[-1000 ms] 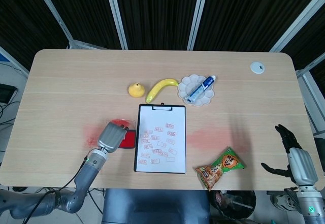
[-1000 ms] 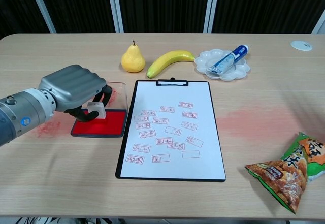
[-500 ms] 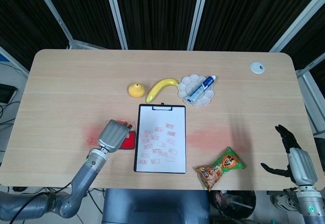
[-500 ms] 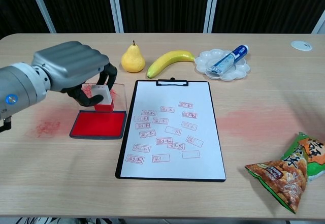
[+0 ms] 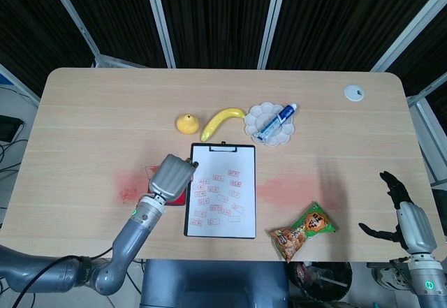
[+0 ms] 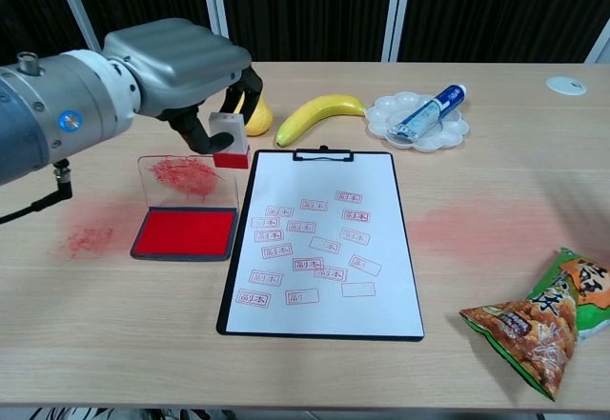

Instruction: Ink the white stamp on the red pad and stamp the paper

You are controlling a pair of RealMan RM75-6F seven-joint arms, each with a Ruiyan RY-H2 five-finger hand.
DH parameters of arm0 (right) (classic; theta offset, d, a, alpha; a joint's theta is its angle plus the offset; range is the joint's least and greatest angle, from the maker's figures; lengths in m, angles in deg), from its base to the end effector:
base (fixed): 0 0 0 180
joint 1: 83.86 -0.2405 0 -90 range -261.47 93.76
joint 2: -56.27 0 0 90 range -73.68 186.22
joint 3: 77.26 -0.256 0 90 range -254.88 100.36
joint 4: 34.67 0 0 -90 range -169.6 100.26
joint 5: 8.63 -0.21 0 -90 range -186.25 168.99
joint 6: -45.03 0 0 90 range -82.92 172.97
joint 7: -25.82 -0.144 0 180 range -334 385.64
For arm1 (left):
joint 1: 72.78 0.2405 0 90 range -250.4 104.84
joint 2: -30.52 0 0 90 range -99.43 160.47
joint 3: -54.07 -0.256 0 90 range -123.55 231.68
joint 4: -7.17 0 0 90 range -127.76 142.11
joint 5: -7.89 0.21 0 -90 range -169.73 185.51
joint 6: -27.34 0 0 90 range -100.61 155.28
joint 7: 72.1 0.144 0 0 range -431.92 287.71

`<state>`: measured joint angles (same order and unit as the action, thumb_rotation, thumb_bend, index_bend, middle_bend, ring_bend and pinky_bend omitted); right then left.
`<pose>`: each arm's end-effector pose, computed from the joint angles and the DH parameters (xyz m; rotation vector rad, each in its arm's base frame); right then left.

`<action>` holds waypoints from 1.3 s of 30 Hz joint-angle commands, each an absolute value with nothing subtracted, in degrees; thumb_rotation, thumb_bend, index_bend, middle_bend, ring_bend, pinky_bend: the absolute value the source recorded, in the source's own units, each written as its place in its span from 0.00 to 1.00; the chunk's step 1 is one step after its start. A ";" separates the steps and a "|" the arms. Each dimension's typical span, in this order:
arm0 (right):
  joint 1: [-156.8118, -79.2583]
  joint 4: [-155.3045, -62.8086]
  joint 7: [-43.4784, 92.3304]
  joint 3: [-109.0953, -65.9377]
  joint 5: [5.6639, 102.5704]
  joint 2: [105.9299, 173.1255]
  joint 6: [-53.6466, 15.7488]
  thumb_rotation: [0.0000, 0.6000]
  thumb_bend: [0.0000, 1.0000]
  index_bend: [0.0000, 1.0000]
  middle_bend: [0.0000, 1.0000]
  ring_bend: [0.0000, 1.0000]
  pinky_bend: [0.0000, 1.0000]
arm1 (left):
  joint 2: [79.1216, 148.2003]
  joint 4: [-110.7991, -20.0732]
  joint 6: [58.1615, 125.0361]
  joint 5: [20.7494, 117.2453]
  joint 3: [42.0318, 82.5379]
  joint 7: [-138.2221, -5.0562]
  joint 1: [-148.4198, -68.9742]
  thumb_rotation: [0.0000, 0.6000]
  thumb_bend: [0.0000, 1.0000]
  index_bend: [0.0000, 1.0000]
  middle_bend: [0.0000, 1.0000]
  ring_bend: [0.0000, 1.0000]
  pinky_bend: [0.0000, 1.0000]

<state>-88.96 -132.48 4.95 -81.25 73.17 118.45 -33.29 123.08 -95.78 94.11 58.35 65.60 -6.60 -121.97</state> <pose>-0.3072 -0.1840 0.1512 1.1927 -1.3286 1.1303 -0.0565 0.3037 -0.0245 -1.9852 -0.4674 -0.7243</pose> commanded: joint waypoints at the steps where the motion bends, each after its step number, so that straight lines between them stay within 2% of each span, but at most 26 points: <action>1: -88.99 -132.70 4.48 -81.20 73.17 118.25 -33.04 1.00 0.12 0.02 0.00 0.00 0.22 | 125.96 -93.17 94.69 55.79 66.70 -5.27 -124.07 1.00 0.57 0.75 0.79 0.89 1.00; 10: -89.04 -133.17 3.28 -81.26 72.85 117.84 -32.51 1.00 0.12 0.02 0.00 0.00 0.22 | 132.69 -85.13 94.25 53.47 67.40 -5.83 -127.55 1.00 0.57 0.75 0.79 0.89 1.00; 17: -89.10 -133.53 2.30 -81.51 72.22 117.52 -32.03 1.00 0.12 0.02 0.00 0.00 0.22 | 138.24 -77.18 90.56 53.56 68.10 -8.53 -131.04 1.00 0.57 0.75 0.79 0.89 1.00; 26: -89.18 -133.67 1.38 -81.68 71.88 117.28 -31.56 1.00 0.12 0.02 0.00 0.00 0.22 | 140.61 -70.53 83.98 54.90 68.21 -14.13 -133.99 1.00 0.57 0.75 0.79 0.89 1.00; 39: -89.15 -133.87 0.84 -81.86 71.60 117.13 -31.37 1.00 0.12 0.02 0.00 0.00 0.22 | 142.47 -66.20 81.99 54.04 66.66 -14.22 -136.15 1.00 0.57 0.75 0.79 0.89 1.00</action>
<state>-89.16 -133.87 0.85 -81.86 71.60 117.13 -31.37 142.26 -66.47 82.09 54.12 66.79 -14.16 -136.01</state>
